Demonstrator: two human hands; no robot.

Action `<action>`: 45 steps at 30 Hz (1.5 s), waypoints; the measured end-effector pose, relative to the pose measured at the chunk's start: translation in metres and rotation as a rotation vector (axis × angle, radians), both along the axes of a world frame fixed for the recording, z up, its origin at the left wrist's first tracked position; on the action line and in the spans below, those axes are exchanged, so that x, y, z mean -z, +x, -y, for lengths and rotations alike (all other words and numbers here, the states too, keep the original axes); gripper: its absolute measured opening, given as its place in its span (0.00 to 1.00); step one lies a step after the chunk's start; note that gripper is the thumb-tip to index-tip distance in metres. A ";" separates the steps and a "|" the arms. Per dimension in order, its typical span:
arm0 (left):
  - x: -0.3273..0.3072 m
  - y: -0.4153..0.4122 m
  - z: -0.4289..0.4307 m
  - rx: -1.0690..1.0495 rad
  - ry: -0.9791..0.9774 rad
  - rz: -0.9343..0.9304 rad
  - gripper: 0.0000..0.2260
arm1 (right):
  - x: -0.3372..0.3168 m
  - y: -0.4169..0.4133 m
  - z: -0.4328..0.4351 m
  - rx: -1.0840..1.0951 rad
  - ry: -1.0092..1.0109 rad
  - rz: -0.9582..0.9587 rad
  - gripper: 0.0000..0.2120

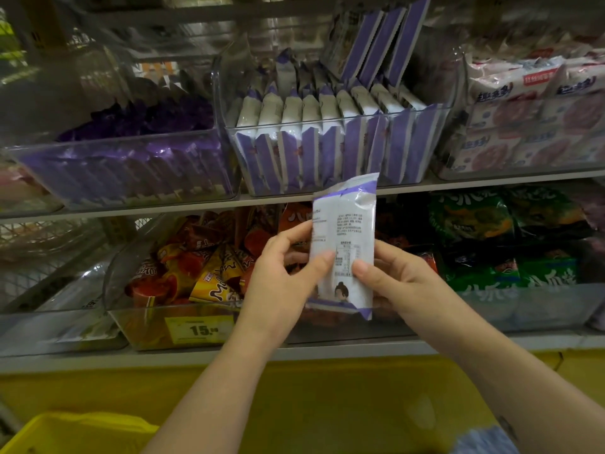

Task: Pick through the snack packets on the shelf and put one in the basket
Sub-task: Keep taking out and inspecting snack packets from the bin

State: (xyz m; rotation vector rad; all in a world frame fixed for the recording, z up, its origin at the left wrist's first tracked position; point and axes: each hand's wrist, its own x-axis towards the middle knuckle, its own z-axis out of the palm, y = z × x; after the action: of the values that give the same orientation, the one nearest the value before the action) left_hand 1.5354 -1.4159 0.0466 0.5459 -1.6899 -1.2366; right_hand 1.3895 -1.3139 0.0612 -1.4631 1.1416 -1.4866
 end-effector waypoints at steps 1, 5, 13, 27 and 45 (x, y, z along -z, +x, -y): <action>0.000 0.002 0.000 0.042 -0.023 0.056 0.21 | 0.000 0.000 0.001 0.025 -0.018 -0.012 0.16; -0.001 0.003 -0.005 0.064 -0.099 0.208 0.34 | 0.000 0.001 0.000 0.078 -0.045 -0.106 0.16; -0.003 0.003 -0.005 0.026 -0.041 0.167 0.33 | 0.001 0.001 -0.001 0.086 -0.020 -0.184 0.21; -0.013 0.012 -0.002 0.118 0.006 0.075 0.16 | -0.007 -0.005 -0.008 -0.010 -0.041 -0.109 0.16; -0.190 0.052 0.003 -0.392 -0.653 0.160 0.24 | -0.177 0.014 0.040 0.342 -0.223 -0.698 0.24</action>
State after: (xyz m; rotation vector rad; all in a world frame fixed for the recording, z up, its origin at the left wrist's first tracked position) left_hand 1.5874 -1.4187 0.2365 0.5393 -1.8778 -0.3318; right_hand 1.4037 -1.3542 0.2382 -2.1173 1.7491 -1.3846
